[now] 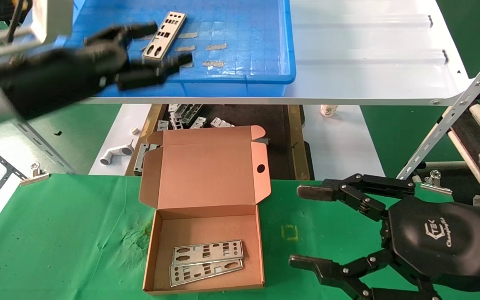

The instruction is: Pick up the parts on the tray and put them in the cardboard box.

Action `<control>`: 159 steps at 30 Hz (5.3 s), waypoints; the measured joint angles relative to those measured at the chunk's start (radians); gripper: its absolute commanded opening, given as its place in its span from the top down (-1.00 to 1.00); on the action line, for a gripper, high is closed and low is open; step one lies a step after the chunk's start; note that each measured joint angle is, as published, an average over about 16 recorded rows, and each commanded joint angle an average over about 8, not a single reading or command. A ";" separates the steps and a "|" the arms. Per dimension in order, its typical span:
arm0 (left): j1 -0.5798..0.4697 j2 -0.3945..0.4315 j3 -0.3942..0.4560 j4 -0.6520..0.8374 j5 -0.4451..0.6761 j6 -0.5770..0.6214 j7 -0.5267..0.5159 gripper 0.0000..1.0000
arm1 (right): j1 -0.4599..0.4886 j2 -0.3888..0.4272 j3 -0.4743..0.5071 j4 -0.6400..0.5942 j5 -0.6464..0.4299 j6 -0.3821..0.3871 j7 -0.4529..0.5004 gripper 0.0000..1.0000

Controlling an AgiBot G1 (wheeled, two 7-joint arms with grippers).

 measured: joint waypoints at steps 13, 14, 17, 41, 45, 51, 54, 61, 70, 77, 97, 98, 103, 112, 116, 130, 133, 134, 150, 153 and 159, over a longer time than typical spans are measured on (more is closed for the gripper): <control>-0.282 0.176 0.129 0.338 0.261 -0.173 -0.025 -1.00 | 0.000 0.000 0.000 0.000 0.000 0.000 0.000 1.00; -0.297 0.188 0.135 0.361 0.273 -0.182 -0.027 -1.00 | 0.000 0.000 0.000 0.000 0.000 0.000 0.000 1.00; -0.335 0.221 0.153 0.428 0.305 -0.207 -0.034 -1.00 | 0.000 0.000 0.000 0.000 0.000 0.000 0.000 1.00; -0.468 0.363 0.180 0.762 0.356 -0.277 -0.010 -1.00 | 0.000 0.000 -0.001 0.000 0.000 0.000 0.000 1.00; -0.474 0.373 0.175 0.790 0.348 -0.280 0.005 -0.79 | 0.000 0.000 -0.001 0.000 0.000 0.000 0.000 1.00; -0.482 0.382 0.166 0.823 0.337 -0.285 0.029 0.10 | 0.000 0.000 -0.001 0.000 0.001 0.000 0.000 1.00; -0.486 0.385 0.162 0.835 0.331 -0.290 0.041 0.38 | 0.000 0.000 -0.001 0.000 0.001 0.000 0.000 1.00; -0.493 0.391 0.154 0.859 0.322 -0.298 0.067 0.92 | 0.000 0.000 -0.001 0.000 0.001 0.000 0.000 1.00; -0.499 0.397 0.148 0.885 0.314 -0.305 0.095 1.00 | 0.000 0.000 -0.001 0.000 0.001 0.000 -0.001 1.00; -0.501 0.402 0.144 0.902 0.309 -0.311 0.115 1.00 | 0.000 0.000 -0.001 0.000 0.001 0.000 -0.001 1.00; -0.514 0.404 0.129 0.923 0.289 -0.320 0.167 1.00 | 0.000 0.001 -0.002 0.000 0.001 0.001 -0.001 1.00; -0.514 0.404 0.128 0.924 0.287 -0.319 0.169 1.00 | 0.000 0.001 -0.002 0.000 0.001 0.001 -0.001 1.00; -0.517 0.404 0.123 0.928 0.281 -0.317 0.178 1.00 | 0.000 0.001 -0.002 0.000 0.001 0.001 -0.001 1.00; -0.519 0.408 0.119 0.939 0.276 -0.316 0.190 0.20 | 0.000 0.001 -0.002 0.000 0.001 0.001 -0.001 1.00; -0.519 0.412 0.119 0.945 0.275 -0.319 0.193 -0.68 | 0.001 0.001 -0.002 0.000 0.001 0.001 -0.001 1.00; -0.518 0.419 0.117 0.959 0.273 -0.325 0.201 -1.00 | 0.001 0.001 -0.002 0.000 0.001 0.001 -0.001 1.00; -0.519 0.419 0.117 0.960 0.272 -0.324 0.203 -1.00 | 0.001 0.001 -0.002 0.000 0.001 0.001 -0.001 1.00; -0.519 0.418 0.116 0.961 0.272 -0.324 0.204 -1.00 | 0.001 0.001 -0.002 0.000 0.001 0.001 -0.001 1.00; -0.522 0.415 0.108 0.961 0.261 -0.319 0.211 1.00 | 0.001 0.001 -0.002 0.000 0.002 0.001 -0.001 1.00; -0.523 0.415 0.107 0.961 0.259 -0.317 0.213 1.00 | 0.001 0.001 -0.002 0.000 0.002 0.001 -0.001 1.00; -0.522 0.416 0.106 0.964 0.258 -0.315 0.215 1.00 | 0.001 0.001 -0.003 0.000 0.002 0.001 -0.001 1.00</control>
